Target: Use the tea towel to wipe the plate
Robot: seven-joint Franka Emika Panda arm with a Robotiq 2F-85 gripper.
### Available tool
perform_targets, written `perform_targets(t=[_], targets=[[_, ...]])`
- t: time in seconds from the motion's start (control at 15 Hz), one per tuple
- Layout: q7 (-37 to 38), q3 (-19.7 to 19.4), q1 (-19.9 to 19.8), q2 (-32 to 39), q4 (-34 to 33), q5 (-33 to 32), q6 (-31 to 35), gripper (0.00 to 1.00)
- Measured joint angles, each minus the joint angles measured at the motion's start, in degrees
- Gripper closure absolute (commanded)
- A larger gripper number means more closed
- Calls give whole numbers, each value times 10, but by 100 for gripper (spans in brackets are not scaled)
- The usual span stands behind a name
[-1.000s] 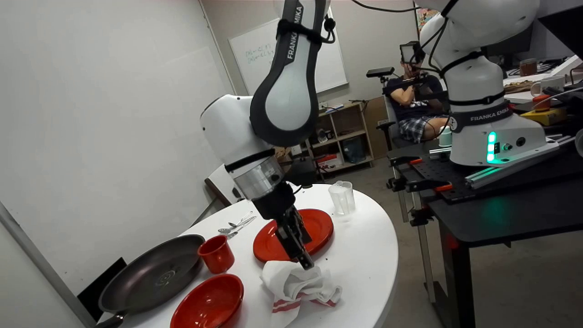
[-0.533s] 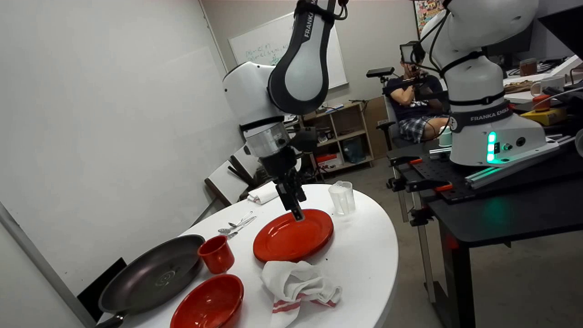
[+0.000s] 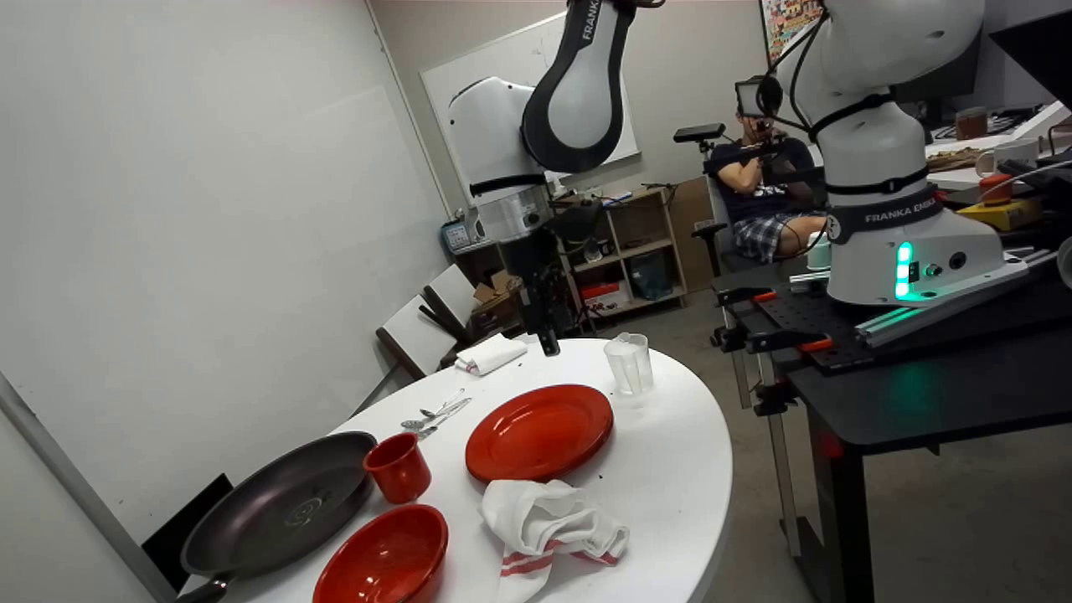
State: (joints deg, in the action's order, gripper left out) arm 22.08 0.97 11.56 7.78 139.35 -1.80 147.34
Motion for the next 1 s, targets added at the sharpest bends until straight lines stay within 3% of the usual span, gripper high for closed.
perform_targets(t=[1.0], targets=[[12, 17, -37, -106, 95, -1, 59, 0]])
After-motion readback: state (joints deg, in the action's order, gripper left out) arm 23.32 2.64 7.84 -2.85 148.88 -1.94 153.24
